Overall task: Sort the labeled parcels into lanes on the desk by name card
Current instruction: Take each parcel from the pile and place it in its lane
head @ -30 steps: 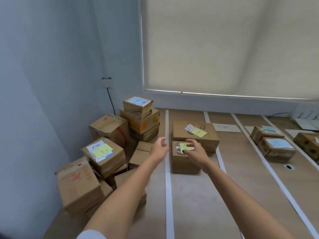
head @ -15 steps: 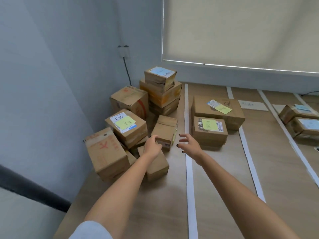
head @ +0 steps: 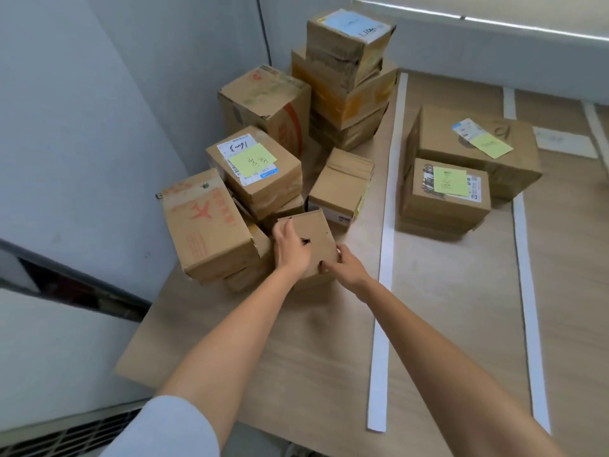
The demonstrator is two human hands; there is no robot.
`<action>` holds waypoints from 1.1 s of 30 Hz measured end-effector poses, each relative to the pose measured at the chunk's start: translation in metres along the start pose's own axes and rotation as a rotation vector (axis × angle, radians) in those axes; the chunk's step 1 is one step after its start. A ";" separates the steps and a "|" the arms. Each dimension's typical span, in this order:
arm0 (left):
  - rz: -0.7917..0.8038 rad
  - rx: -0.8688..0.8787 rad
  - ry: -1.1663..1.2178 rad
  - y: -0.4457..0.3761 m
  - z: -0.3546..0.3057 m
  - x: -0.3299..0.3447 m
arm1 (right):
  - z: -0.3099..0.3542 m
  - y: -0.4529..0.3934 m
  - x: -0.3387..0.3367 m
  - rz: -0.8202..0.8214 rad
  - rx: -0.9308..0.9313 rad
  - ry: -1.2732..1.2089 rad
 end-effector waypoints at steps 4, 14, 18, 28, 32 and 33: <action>0.006 -0.042 0.060 0.005 -0.003 0.008 | -0.007 -0.002 0.004 -0.002 0.022 -0.090; 0.051 0.130 0.027 0.014 -0.096 0.025 | -0.031 0.046 -0.068 -0.153 0.021 -0.344; 0.067 0.218 0.089 0.020 -0.147 0.036 | -0.036 0.077 -0.117 -0.262 -0.014 -0.418; 0.112 0.345 0.517 0.022 -0.245 0.022 | -0.017 0.141 -0.209 -0.462 -0.135 -0.522; 0.170 0.231 0.580 0.023 -0.245 0.023 | -0.011 0.156 -0.223 -0.467 -0.148 -0.527; 0.177 0.221 0.601 0.023 -0.245 0.024 | -0.009 0.160 -0.226 -0.476 -0.158 -0.525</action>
Point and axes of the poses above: each hand's wrist, its own y-axis away from the middle knuckle, its own x-axis out of the palm, z = x × y, the point moved 9 cm from there along -y, towards the middle knuckle, and after that the axes turned 15 degrees about x, right-handed, at the moved point
